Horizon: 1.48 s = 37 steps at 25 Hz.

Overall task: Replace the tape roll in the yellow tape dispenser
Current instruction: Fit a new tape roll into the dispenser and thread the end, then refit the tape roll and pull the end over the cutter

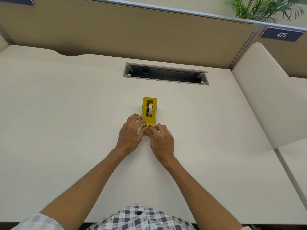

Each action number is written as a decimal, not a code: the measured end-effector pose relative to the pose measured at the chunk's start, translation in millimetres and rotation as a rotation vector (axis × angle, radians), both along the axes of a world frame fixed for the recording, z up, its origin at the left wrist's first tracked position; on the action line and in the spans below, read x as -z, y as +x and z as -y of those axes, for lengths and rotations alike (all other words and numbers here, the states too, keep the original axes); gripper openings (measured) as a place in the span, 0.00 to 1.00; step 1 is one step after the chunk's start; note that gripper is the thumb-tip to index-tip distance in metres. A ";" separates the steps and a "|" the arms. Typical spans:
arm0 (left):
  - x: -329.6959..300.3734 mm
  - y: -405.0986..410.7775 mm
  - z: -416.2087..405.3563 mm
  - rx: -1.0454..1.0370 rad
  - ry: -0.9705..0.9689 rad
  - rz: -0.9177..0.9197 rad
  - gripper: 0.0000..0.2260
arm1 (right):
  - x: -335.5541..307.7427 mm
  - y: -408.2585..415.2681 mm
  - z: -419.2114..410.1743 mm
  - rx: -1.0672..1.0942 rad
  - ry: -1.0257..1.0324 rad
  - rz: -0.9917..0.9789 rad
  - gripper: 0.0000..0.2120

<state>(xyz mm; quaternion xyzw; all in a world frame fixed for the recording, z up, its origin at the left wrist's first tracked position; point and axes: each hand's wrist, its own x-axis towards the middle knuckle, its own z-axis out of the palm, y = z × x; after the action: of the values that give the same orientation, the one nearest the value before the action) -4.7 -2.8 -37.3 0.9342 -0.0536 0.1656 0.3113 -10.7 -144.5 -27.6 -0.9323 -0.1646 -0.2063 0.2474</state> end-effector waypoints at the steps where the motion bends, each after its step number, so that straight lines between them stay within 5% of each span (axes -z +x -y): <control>1: -0.9 0.2 0.5 0.003 -0.029 -0.013 0.12 | 0.4 -0.1 0.5 -0.005 0.004 -0.004 0.04; 8: -29.6 13.6 12.2 -0.065 -0.508 -0.328 0.10 | -2.9 -7.2 0.5 -0.020 0.017 0.007 0.01; 19: -37.4 25.3 18.5 -0.198 -0.659 -0.432 0.05 | -16.6 -11.4 -0.5 -0.017 0.014 0.027 0.01; 24: -41.7 25.7 16.8 -0.194 -0.733 -0.415 0.12 | -23.1 -4.2 1.7 -0.025 0.038 0.010 0.03; 26: -39.2 30.2 14.6 -0.192 -0.649 -0.350 0.09 | -26.4 -2.0 1.6 -0.045 0.020 0.008 0.03; 29: -34.1 42.0 6.3 -0.078 -0.274 -0.302 0.25 | -33.9 1.3 2.3 -0.064 0.002 0.032 0.02; 32: -38.7 52.5 4.2 0.068 0.000 -0.244 0.26 | -44.3 7.9 3.4 -0.082 -0.044 0.062 0.01; 37: -35.9 61.4 1.6 0.118 -0.014 -0.158 0.18 | -65.8 26.6 4.7 -0.067 -0.089 0.085 0.02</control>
<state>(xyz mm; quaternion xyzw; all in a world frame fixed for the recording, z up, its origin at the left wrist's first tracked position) 56.7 -4.4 -1.4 0.9374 -0.0827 0.0732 0.3304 15.9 -149.2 38.2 -0.9267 -0.2150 -0.2301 0.2052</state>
